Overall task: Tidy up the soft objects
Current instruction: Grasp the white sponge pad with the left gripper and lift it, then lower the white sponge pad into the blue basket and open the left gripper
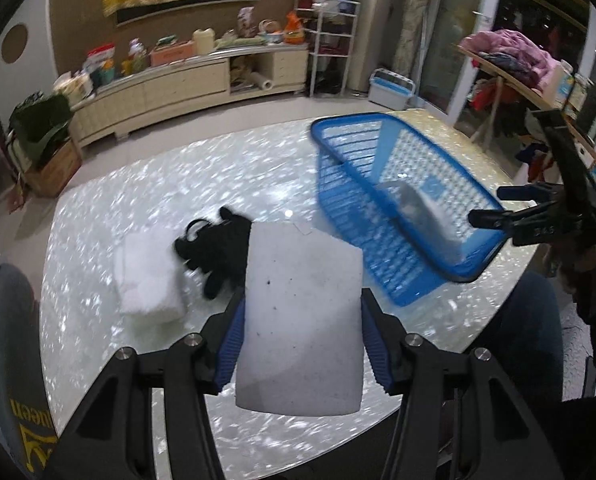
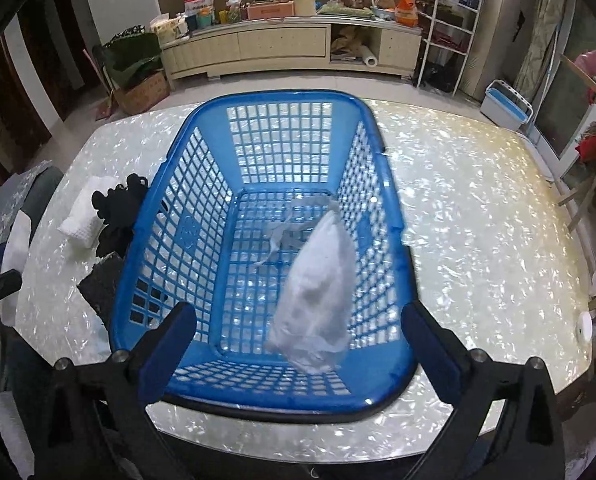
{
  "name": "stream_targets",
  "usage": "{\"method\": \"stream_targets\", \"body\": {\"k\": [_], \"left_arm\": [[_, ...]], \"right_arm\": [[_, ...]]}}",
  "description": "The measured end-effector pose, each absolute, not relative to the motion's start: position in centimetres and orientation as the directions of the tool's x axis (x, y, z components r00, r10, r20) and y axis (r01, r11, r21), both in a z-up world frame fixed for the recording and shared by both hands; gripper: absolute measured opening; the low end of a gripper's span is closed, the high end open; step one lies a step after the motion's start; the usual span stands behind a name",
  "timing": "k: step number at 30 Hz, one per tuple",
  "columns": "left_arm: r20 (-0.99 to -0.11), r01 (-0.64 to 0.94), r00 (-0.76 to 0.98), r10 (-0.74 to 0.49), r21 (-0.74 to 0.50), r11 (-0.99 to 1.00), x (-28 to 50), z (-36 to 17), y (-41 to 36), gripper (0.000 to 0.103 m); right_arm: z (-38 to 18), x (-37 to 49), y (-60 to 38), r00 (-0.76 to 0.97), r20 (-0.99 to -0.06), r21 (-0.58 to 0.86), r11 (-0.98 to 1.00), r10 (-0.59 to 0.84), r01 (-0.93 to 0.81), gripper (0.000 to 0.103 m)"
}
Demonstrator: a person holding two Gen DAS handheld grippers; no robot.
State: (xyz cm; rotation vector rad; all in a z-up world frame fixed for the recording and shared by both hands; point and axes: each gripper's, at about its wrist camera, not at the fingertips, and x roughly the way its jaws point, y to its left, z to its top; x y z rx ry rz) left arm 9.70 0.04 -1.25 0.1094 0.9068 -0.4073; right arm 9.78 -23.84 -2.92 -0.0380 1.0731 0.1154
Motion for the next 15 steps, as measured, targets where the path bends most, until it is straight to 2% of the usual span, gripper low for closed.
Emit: {"method": "stream_targets", "body": {"k": [15], "left_arm": [[-0.779, 0.510, 0.525, -0.344, -0.036, 0.859, 12.9, 0.7, -8.7, 0.051]], "right_arm": [[-3.1, 9.2, -27.3, 0.481, -0.873, 0.049, 0.995, 0.083, -0.083, 0.103]]}}
